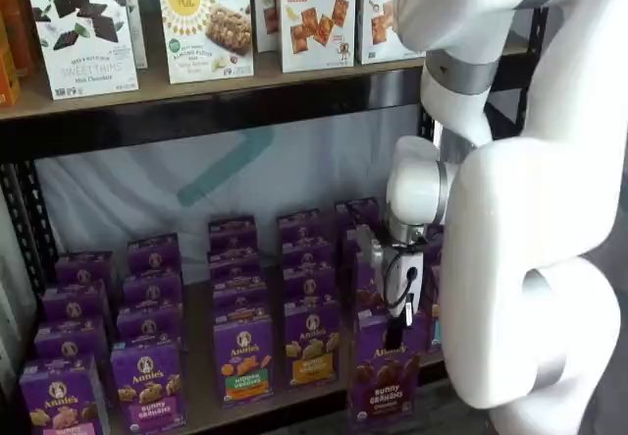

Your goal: Pick up the purple box with a brown patch in the center, on the bottom shelf, the fifth box from the left

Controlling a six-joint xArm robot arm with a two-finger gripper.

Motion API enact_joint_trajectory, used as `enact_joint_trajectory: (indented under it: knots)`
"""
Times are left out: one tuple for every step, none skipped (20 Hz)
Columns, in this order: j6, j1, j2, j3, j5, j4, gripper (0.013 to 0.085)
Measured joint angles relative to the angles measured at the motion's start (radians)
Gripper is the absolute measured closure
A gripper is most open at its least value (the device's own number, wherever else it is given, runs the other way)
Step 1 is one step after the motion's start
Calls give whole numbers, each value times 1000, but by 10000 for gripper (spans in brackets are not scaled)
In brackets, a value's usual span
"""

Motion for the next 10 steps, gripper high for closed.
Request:
enact_joint_trajectory:
  knots:
    - [3,5,-34,20,9,4,690]
    - [4,11,-63,37,17,10,690]
    - [6,15,-87,50,27,14,690]
    - [13,19,-112,63,35,14,690]
    - [25,23,-137,75,43,7,690]
    - [39,27,-164,88,52,-2,690]
    - [51,30,-189,98,65,-10,690]
    - [66,33,-217,108,80,-20,690]
    - [83,37,-244,117,94,-32,690]
    - [96,40,-268,125,107,-40,690]
